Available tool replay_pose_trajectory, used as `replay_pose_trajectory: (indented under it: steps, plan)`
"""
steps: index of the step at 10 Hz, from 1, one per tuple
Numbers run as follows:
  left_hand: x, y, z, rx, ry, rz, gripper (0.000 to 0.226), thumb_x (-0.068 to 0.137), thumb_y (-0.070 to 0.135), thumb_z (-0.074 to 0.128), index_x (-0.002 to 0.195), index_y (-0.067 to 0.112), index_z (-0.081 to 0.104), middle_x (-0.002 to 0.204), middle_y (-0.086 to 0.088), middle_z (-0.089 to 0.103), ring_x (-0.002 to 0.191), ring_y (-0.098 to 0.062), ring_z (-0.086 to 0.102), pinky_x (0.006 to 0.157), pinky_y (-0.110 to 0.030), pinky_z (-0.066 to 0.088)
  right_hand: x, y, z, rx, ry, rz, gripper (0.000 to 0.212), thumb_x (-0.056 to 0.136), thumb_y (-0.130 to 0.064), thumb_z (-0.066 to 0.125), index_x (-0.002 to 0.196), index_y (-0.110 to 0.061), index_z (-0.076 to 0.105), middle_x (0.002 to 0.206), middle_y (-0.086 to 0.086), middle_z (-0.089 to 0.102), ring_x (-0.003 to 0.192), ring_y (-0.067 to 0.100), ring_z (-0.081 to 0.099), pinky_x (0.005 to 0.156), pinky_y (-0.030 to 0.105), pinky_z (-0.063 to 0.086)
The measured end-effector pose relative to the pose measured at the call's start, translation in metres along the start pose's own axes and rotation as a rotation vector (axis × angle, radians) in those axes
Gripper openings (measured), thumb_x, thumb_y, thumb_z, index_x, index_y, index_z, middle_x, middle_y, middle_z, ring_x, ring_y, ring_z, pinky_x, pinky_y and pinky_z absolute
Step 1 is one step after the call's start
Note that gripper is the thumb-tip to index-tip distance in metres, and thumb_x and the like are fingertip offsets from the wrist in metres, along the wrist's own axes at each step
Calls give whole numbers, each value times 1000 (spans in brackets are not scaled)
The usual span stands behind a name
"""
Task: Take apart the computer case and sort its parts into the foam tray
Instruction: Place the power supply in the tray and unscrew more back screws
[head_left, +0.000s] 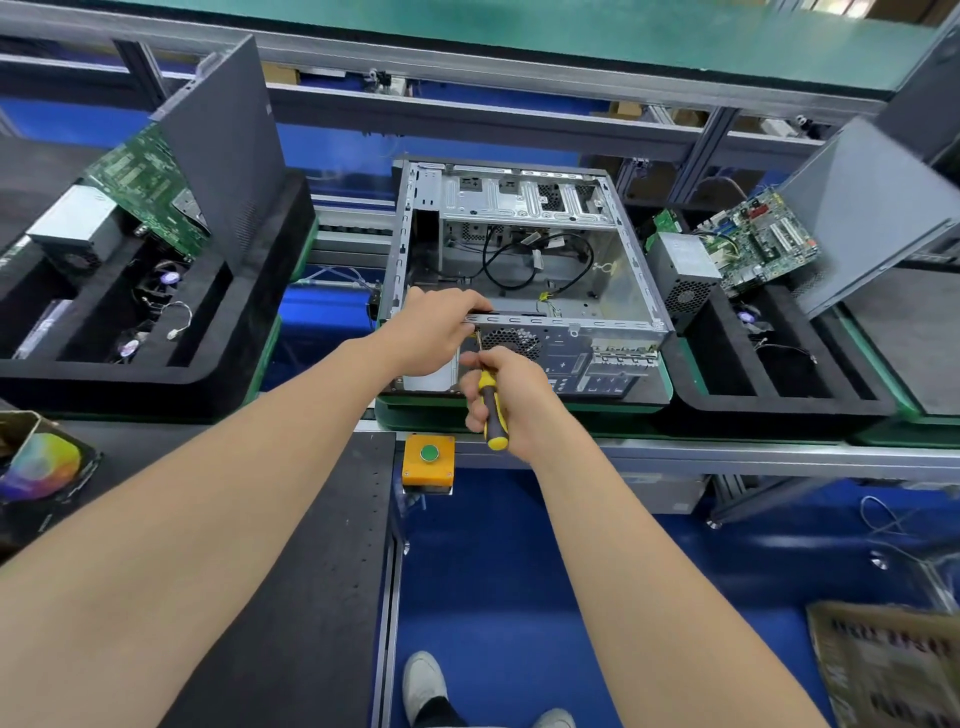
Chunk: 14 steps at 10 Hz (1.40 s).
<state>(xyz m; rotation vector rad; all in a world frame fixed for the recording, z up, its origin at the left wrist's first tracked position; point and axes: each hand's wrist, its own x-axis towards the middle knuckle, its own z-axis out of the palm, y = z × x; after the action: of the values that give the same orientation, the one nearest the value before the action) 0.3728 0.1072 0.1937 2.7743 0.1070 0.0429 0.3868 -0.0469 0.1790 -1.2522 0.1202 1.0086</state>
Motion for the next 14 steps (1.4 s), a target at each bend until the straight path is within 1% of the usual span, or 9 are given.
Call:
replay_pose_trajectory:
  steps: [2, 3, 5, 7, 8, 9, 10, 11, 14]
  plan:
    - [2, 0, -1, -2, -18, -16, 37, 107, 14, 43, 143, 22, 49, 140, 1, 58, 130, -23, 51, 113, -47, 28, -2, 21, -8, 850, -494, 218, 36, 115, -34, 38, 103, -7, 59, 61, 1, 48, 34, 8, 35, 33, 18, 35]
    - [2, 1, -1, -7, -20, -29, 39, 106, 11, 43, 144, 22, 49, 138, 2, 60, 129, -22, 52, 114, -46, 27, -2, 23, -2, 980, -539, 223, 39, 116, -33, 34, 104, -4, 57, 59, 6, 46, 29, 10, 26, 28, 18, 28]
    - [3, 2, -1, 1, -2, -35, 39, 106, 10, 44, 143, 20, 50, 141, 0, 58, 130, -24, 51, 112, -47, 28, 3, 8, 4, 257, -102, 79, 20, 113, -28, 40, 102, -15, 52, 59, -1, 42, 32, 9, 25, 29, 21, 22]
    - [3, 2, 0, -30, 1, -39, 36, 106, 13, 47, 141, 21, 52, 140, 1, 59, 128, -24, 52, 113, -48, 29, 8, 23, 9, -1347, 468, -422, 19, 107, -11, 37, 125, -15, 41, 93, 11, 49, 80, 34, 50, 65, 44, 42]
    - [2, 2, 1, -29, -2, -38, 36, 106, 14, 46, 141, 22, 52, 139, 1, 59, 126, -24, 53, 112, -47, 29, 14, 30, 7, -1358, 520, -489, 21, 109, -14, 37, 130, -14, 39, 97, 12, 54, 83, 34, 50, 67, 43, 39]
    - [1, 2, 0, -31, 0, -35, 35, 107, 15, 44, 141, 22, 52, 138, 1, 59, 126, -24, 53, 111, -46, 28, 15, 21, 9, -1191, 465, -449, 29, 114, -26, 30, 124, -7, 49, 110, 18, 60, 92, 38, 59, 69, 45, 44]
    - [0, 4, -2, -33, 1, -37, 34, 108, 20, 45, 141, 21, 52, 139, 1, 59, 128, -23, 52, 111, -46, 27, 13, 11, 7, -691, 295, -242, 29, 107, -18, 34, 105, -7, 60, 84, 11, 59, 61, 28, 57, 55, 39, 48]
    - [0, 7, -2, -24, 12, -45, 33, 108, 22, 45, 140, 21, 52, 139, 1, 59, 128, -23, 53, 112, -47, 27, 6, 5, -1, -26, 45, -37, 24, 107, -19, 37, 103, -9, 59, 62, 2, 51, 40, 19, 37, 40, 26, 34]
    - [-1, 9, -5, -34, -9, -68, 35, 108, 16, 42, 141, 21, 51, 139, 1, 60, 127, -22, 52, 112, -46, 27, 2, 30, -9, 853, -547, 170, 38, 116, -34, 35, 104, -7, 59, 60, 0, 47, 30, 9, 40, 31, 15, 29]
